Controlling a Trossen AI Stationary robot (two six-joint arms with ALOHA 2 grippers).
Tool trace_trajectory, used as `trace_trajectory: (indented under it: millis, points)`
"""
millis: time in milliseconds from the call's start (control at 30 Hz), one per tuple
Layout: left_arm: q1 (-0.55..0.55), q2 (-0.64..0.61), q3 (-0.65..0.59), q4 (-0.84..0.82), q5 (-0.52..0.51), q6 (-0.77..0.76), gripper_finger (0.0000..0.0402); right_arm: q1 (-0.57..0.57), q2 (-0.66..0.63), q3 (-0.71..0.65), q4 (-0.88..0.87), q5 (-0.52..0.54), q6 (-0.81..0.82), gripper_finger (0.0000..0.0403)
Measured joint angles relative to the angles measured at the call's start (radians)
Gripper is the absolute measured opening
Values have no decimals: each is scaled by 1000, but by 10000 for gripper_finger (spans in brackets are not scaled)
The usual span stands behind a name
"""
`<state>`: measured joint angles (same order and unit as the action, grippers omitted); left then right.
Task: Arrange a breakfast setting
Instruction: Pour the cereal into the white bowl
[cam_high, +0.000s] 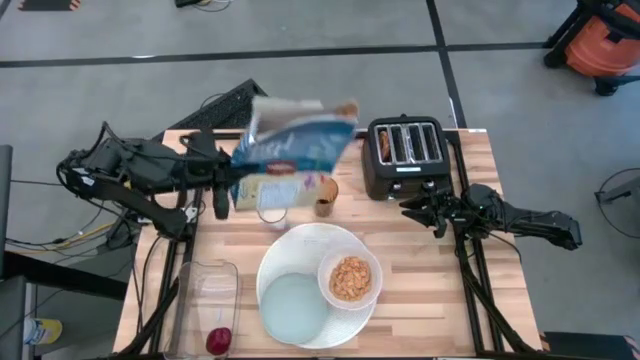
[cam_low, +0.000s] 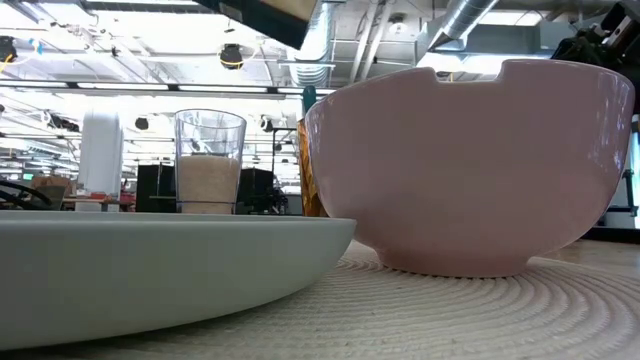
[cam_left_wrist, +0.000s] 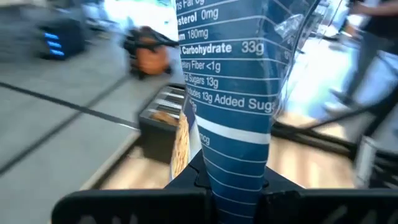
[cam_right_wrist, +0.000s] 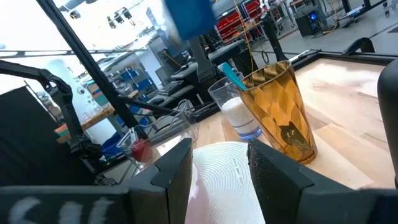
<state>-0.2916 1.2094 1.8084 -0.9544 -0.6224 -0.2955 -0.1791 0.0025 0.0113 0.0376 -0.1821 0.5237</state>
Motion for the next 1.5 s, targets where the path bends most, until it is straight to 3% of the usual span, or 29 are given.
trace_trajectory:
  millis: [333,533,700,833,1067,1500]
  points:
    - [6,-58,0,-86,-453,-84,0,0,0,0,0,0,0,178]
    - [5,-62,0,-252,-580,-254,0,0,0,0,0,0,0,178]
    - [5,-68,-33,-421,-689,-504,0,0,0,0,0,0,0,178]
    - [-14,-93,-132,-511,-768,-674,0,0,0,0,0,0,0,178]
    - [-42,-166,-378,-515,-864,-888,0,0,0,0,0,0,0,178]
    - [-43,-211,-819,-511,-913,-1327,0,0,0,0,0,0,0,178]
